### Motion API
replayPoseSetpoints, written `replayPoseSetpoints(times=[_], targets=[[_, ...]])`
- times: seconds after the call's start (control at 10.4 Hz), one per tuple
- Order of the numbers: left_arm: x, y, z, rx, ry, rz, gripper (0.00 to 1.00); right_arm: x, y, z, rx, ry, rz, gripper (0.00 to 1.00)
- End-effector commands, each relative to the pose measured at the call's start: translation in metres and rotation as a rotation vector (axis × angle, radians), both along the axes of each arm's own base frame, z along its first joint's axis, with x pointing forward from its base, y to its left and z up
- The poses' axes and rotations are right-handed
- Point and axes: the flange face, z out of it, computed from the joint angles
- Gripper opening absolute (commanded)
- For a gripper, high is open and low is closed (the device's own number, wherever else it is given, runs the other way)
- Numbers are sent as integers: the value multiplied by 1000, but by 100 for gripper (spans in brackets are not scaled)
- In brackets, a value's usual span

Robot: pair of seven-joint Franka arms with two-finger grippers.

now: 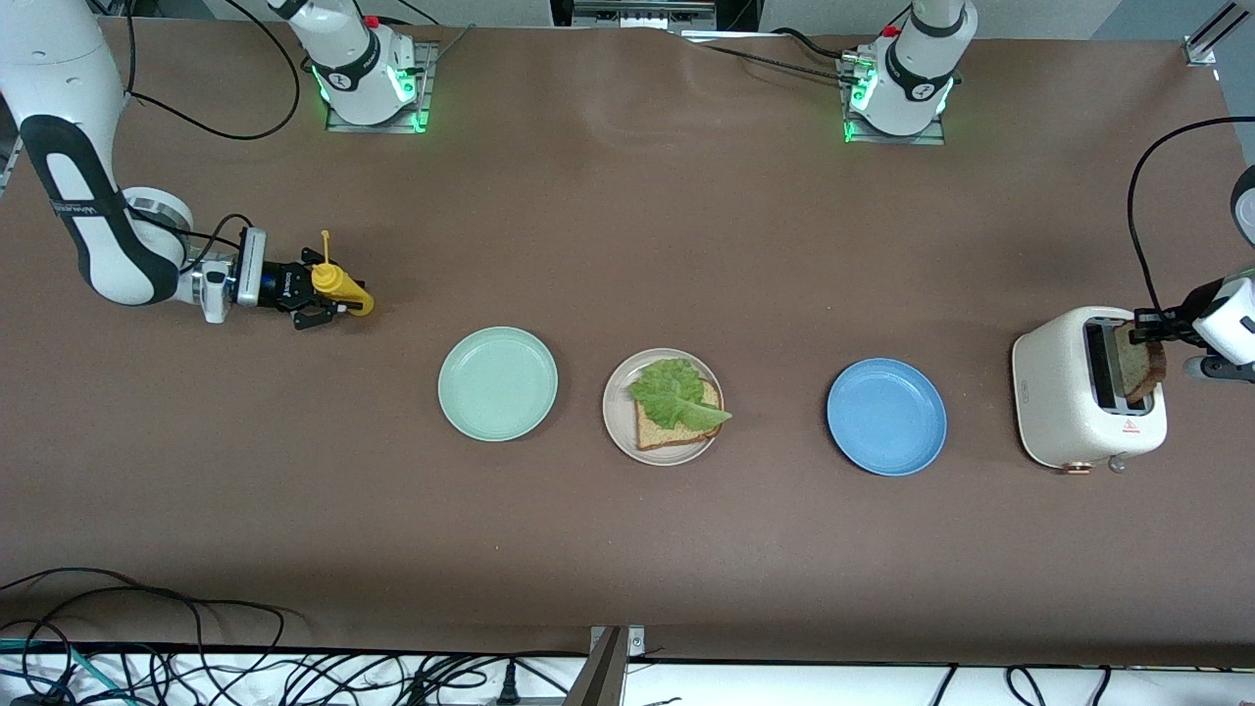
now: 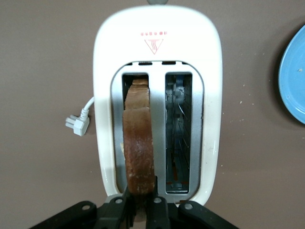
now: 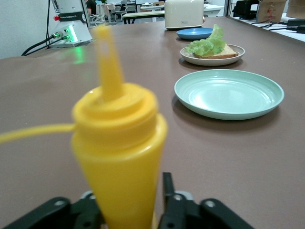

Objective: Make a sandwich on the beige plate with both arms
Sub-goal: 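Open the right gripper while the left gripper grasps the toaster bread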

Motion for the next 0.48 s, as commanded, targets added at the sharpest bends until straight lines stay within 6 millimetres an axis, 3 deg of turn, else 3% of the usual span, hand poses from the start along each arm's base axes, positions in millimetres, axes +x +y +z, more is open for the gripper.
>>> replayPoseSetpoints(times=[0.0,0.19,0.38], targets=[[-11,-5,54,11,-6,-29,0,24,-9,23,-1,29,-44,86],[-22,-13,99,4,-24,-31,0,44,-13,48,-49,69,-48,90],[-31,-34,133,-12,-35,-57,0,63,-18,71,-89,134,-44,93]])
